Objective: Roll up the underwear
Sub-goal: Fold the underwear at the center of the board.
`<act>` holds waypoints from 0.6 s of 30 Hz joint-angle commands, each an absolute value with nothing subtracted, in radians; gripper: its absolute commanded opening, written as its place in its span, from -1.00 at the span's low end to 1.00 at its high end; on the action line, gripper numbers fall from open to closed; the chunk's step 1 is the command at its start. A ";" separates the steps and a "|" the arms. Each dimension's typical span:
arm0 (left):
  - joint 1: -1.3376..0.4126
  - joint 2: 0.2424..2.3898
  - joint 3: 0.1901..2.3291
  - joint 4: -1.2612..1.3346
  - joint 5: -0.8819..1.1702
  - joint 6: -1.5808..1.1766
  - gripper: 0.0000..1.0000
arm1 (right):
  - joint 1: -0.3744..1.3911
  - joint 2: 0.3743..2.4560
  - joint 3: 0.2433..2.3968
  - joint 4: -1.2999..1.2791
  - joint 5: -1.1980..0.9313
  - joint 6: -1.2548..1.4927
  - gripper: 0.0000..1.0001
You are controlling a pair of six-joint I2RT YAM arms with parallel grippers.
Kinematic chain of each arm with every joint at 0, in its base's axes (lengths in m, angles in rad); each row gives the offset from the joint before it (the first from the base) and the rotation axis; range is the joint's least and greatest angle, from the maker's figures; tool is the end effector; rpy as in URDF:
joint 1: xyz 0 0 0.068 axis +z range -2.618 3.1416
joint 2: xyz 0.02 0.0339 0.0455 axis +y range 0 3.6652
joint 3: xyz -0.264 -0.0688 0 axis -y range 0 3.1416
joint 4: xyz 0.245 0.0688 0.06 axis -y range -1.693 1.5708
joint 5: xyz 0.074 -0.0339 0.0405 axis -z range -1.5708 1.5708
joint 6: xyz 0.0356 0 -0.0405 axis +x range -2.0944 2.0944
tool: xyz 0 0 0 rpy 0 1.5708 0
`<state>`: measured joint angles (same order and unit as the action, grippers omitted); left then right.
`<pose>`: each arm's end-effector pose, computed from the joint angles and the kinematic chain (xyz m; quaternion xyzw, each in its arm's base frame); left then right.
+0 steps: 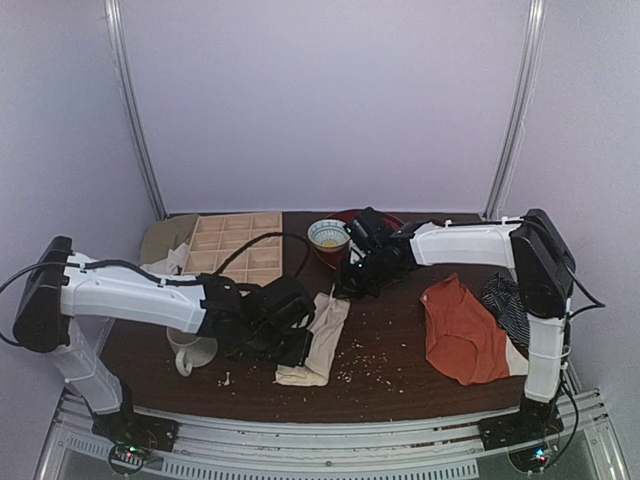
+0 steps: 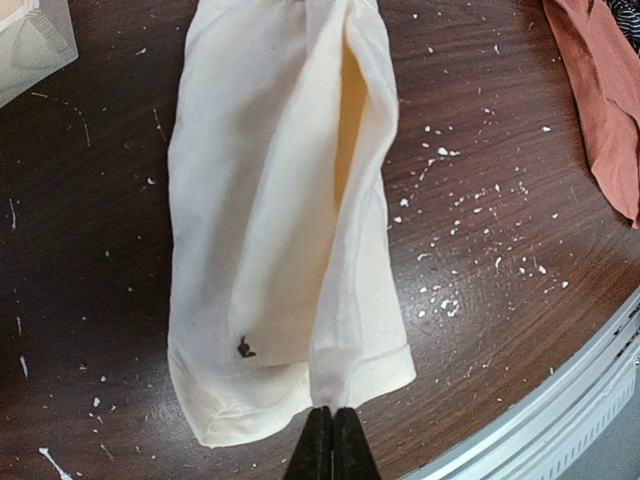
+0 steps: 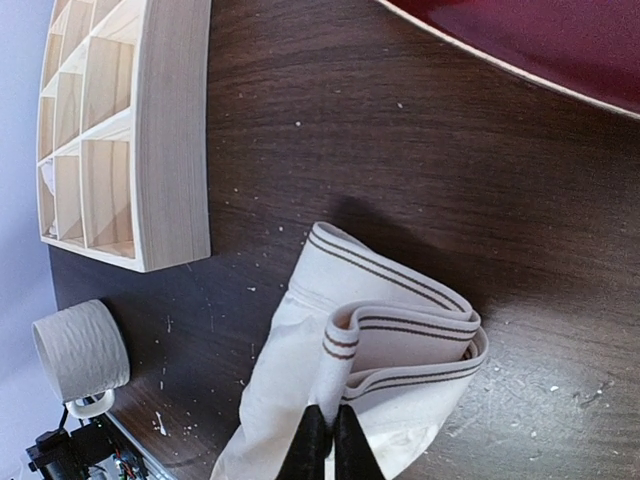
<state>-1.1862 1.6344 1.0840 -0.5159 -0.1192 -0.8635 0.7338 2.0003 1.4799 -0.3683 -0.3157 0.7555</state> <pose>0.1277 -0.3042 0.2042 0.1406 0.9565 -0.1830 0.1787 0.3196 0.3031 0.2000 -0.0425 0.9312 0.3328 0.1425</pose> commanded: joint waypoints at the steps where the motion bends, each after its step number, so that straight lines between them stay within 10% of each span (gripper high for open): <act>1: -1.183 1.591 1.060 -0.471 -0.133 -0.885 -1.00 | 0.757 2.028 1.546 -0.413 -0.296 0.737 -1.00; 18: -1.181 1.537 0.979 -0.453 -0.149 -0.921 -1.00 | 0.791 2.140 1.680 -0.463 -0.306 0.729 -1.00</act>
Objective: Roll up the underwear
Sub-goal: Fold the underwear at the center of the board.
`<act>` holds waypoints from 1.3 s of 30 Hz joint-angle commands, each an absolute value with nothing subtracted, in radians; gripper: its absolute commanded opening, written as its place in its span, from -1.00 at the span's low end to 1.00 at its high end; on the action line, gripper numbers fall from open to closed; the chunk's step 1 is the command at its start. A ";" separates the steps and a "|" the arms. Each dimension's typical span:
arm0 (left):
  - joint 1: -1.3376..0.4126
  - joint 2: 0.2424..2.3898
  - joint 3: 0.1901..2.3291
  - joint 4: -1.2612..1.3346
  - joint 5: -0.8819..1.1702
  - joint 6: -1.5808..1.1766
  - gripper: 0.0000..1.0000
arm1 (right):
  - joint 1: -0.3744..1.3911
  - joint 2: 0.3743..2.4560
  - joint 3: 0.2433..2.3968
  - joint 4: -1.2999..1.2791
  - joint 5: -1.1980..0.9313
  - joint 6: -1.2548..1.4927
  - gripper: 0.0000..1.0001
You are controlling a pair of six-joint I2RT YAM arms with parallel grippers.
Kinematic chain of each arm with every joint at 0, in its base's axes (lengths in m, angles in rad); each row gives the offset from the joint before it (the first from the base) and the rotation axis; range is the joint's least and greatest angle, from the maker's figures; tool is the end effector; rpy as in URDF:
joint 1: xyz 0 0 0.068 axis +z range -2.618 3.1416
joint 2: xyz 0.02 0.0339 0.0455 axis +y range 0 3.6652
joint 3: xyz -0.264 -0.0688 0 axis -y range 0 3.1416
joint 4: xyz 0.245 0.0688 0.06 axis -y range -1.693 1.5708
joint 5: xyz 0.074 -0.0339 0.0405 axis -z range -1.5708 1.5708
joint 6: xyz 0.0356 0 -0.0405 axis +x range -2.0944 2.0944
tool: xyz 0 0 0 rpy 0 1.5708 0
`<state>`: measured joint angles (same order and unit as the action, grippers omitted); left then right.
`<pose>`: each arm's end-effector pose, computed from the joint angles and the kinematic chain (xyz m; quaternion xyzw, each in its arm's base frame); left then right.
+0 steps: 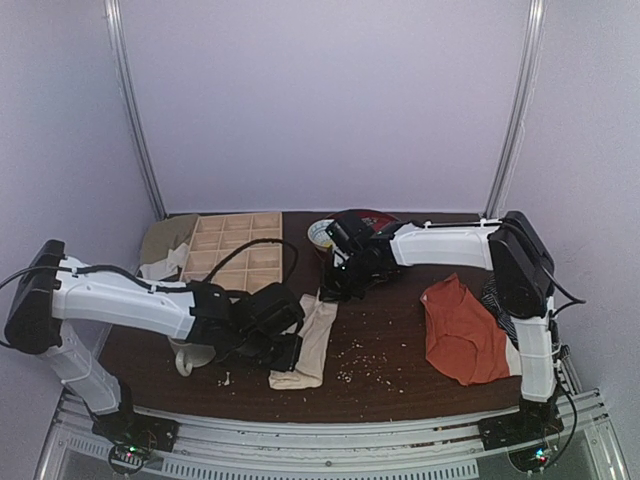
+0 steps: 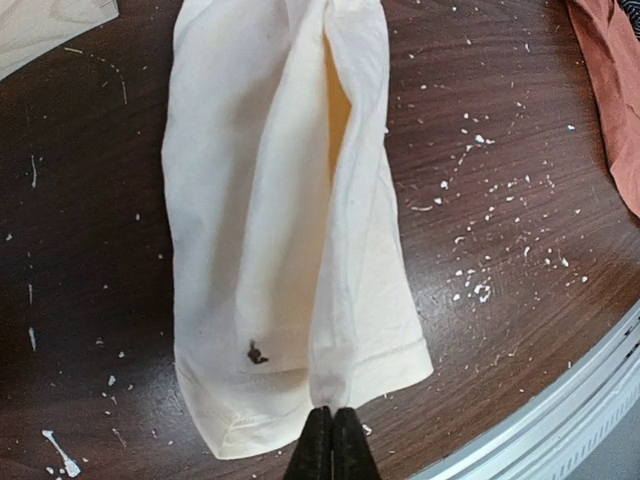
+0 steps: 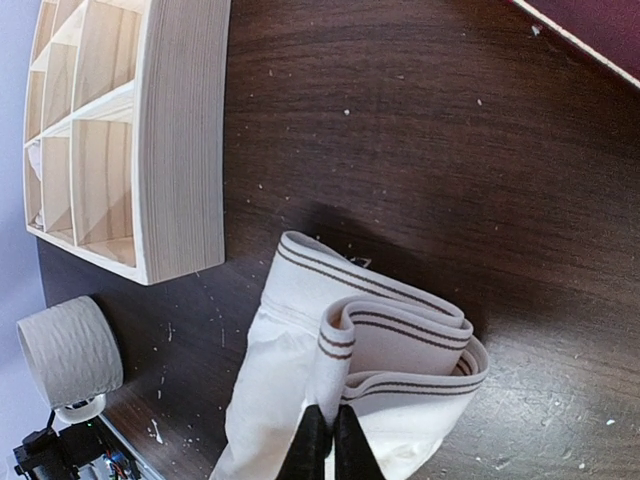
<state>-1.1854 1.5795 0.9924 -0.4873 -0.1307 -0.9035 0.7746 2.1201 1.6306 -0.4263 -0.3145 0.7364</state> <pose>0.1214 -0.2870 0.1956 0.1200 0.9599 -0.1802 0.1779 0.3268 0.3352 0.1909 -0.0682 0.9340 0.3258 0.1296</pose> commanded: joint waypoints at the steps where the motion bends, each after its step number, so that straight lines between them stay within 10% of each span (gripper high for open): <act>1: -1.181 1.532 0.974 -0.452 -0.151 -0.923 -1.00 | 0.793 2.145 1.694 -0.466 -0.307 0.729 -1.00; 14: -1.180 1.468 0.890 -0.449 -0.174 -0.970 -1.00 | 0.821 2.237 1.820 -0.512 -0.311 0.730 -1.00; 23: -1.169 1.389 0.854 -0.474 -0.234 -0.989 0.04 | 0.828 2.258 1.847 -0.518 -0.311 0.734 -1.00; 39: -1.060 1.421 0.764 -0.430 -0.245 -1.083 0.08 | 0.843 2.328 1.956 -0.553 -0.336 0.727 -1.00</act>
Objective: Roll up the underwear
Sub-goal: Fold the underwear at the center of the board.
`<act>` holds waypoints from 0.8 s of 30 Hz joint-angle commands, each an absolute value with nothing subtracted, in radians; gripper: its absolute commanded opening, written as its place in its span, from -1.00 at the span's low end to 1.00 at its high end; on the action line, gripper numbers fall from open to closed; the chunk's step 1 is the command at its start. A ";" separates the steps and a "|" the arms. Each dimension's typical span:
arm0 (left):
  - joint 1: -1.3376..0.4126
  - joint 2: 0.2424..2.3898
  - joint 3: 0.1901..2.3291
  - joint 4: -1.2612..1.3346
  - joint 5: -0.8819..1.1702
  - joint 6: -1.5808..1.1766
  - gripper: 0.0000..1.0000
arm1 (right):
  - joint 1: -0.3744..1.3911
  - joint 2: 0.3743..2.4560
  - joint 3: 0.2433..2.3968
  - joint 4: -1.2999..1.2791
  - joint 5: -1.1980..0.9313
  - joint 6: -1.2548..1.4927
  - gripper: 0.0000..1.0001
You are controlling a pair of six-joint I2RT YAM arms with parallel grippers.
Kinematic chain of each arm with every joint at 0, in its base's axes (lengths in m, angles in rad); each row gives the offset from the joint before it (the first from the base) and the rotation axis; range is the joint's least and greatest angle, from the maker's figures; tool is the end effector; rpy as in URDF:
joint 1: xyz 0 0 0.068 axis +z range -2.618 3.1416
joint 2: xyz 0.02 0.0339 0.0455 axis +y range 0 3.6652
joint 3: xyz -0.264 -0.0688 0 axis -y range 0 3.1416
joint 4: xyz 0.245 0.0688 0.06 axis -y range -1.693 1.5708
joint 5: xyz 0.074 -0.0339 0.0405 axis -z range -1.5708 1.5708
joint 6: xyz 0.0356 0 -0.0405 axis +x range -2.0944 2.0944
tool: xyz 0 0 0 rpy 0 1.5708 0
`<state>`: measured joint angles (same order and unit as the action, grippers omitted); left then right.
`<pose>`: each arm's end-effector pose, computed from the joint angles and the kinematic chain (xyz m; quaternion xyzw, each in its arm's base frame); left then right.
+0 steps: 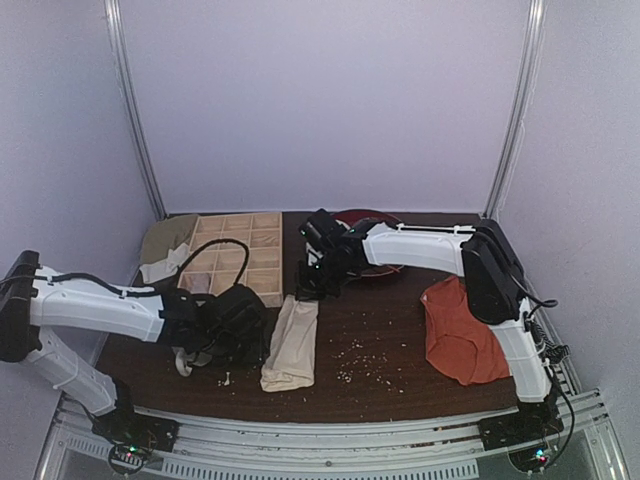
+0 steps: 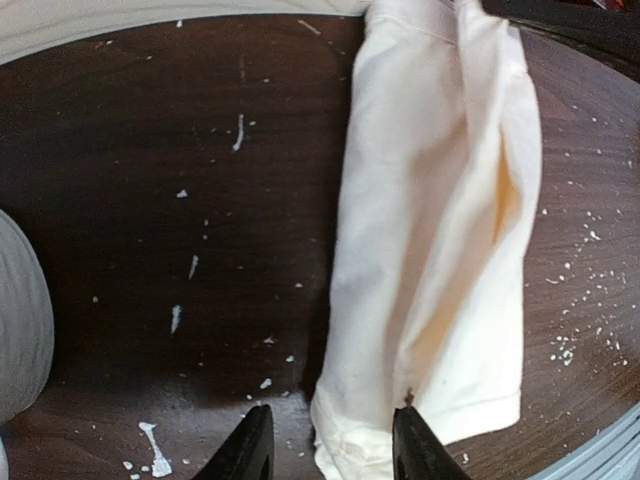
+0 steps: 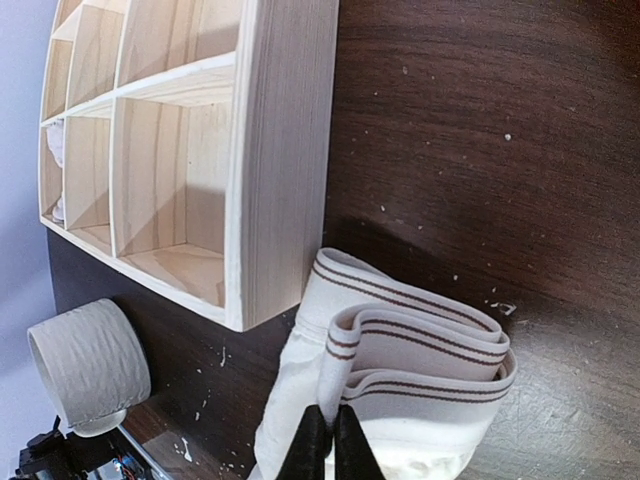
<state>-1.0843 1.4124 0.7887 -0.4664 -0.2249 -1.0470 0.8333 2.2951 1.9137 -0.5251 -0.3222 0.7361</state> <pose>0.1298 -0.2284 0.1834 -0.0087 0.9655 -0.1543 0.2098 0.3353 0.3859 0.1909 -0.0976 0.9295 0.3347 0.1206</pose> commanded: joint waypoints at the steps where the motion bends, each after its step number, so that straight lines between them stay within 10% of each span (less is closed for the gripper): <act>1: -1.055 1.416 0.763 -0.429 -0.245 -1.083 0.08 | 0.846 2.333 1.963 -0.556 -0.339 0.727 -1.00; 24: -1.051 1.345 0.739 -0.389 -0.222 -1.054 0.16 | 0.861 2.404 1.991 -0.488 -0.381 0.764 -1.00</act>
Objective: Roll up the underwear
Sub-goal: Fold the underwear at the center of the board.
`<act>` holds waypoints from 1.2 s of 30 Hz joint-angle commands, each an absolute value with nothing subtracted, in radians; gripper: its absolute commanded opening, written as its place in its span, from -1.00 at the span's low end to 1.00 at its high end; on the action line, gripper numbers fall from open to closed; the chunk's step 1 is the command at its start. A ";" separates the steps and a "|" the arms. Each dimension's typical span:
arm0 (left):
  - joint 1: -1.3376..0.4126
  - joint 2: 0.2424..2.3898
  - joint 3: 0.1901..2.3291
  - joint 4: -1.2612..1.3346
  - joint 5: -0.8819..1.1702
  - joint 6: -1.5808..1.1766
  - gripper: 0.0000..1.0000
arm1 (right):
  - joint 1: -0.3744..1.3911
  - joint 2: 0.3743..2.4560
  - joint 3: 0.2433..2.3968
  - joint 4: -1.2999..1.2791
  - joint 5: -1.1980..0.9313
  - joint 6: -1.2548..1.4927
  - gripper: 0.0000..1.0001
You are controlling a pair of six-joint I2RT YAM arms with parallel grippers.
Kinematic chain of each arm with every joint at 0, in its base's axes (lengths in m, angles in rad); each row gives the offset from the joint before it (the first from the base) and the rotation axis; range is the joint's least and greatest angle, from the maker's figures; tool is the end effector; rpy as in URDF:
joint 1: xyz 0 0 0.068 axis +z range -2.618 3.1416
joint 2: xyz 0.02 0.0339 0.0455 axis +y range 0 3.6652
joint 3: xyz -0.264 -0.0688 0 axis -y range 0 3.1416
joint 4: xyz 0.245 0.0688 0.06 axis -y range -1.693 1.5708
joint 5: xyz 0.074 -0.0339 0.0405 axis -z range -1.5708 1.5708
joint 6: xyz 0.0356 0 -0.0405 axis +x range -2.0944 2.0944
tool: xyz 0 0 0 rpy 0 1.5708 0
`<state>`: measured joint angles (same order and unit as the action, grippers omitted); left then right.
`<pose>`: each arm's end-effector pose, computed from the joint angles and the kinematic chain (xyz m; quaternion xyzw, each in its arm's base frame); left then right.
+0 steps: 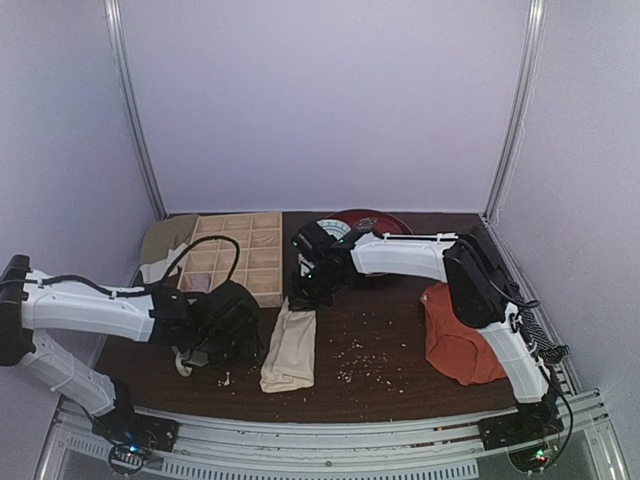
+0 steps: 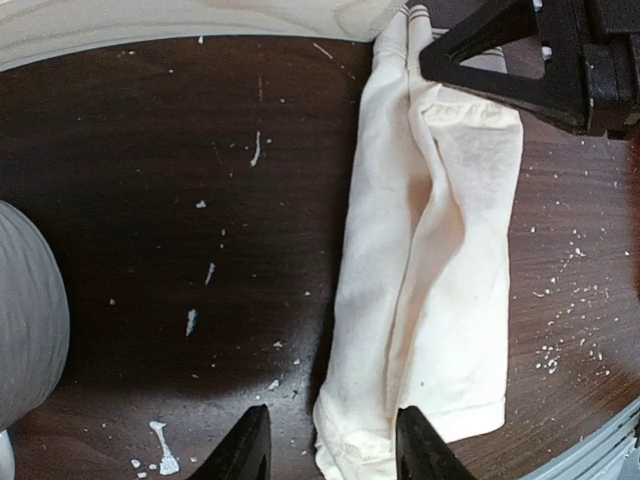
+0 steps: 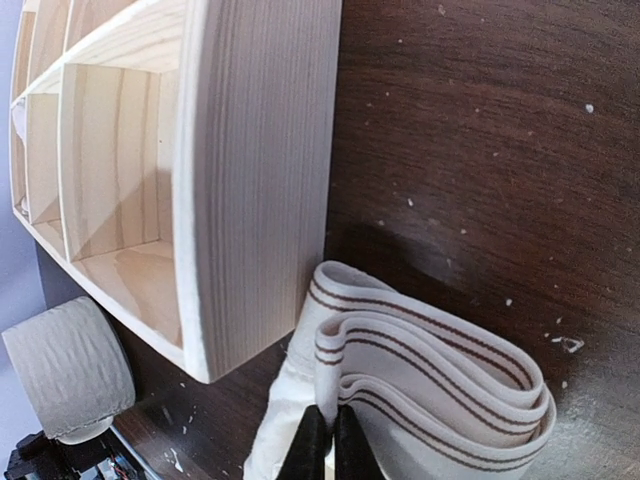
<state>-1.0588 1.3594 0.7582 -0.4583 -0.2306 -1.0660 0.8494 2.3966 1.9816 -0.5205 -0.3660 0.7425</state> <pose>0.1314 -0.2172 0.1878 -0.0326 0.9610 -0.1652 0.2195 0.3379 0.4035 0.1623 -0.1067 0.9297 0.3404 0.0913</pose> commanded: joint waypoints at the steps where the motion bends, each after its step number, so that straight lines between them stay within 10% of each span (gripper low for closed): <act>1: -1.051 1.351 0.733 -0.368 -0.219 -1.052 0.19 | 0.862 2.407 1.998 -0.488 -0.383 0.766 -1.00; 11: -1.051 1.469 0.670 -0.030 -0.131 -1.011 0.34 | 0.861 2.414 2.000 -0.504 -0.384 0.759 -0.99; 36: -1.051 1.450 0.743 -0.142 -0.158 -0.964 0.20 | 0.860 2.410 1.992 -0.506 -0.377 0.755 -0.98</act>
<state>-1.0588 1.4612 0.7174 -0.1341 -0.1444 -0.9905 0.8539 2.4020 1.9915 -0.5011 -0.3779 0.7586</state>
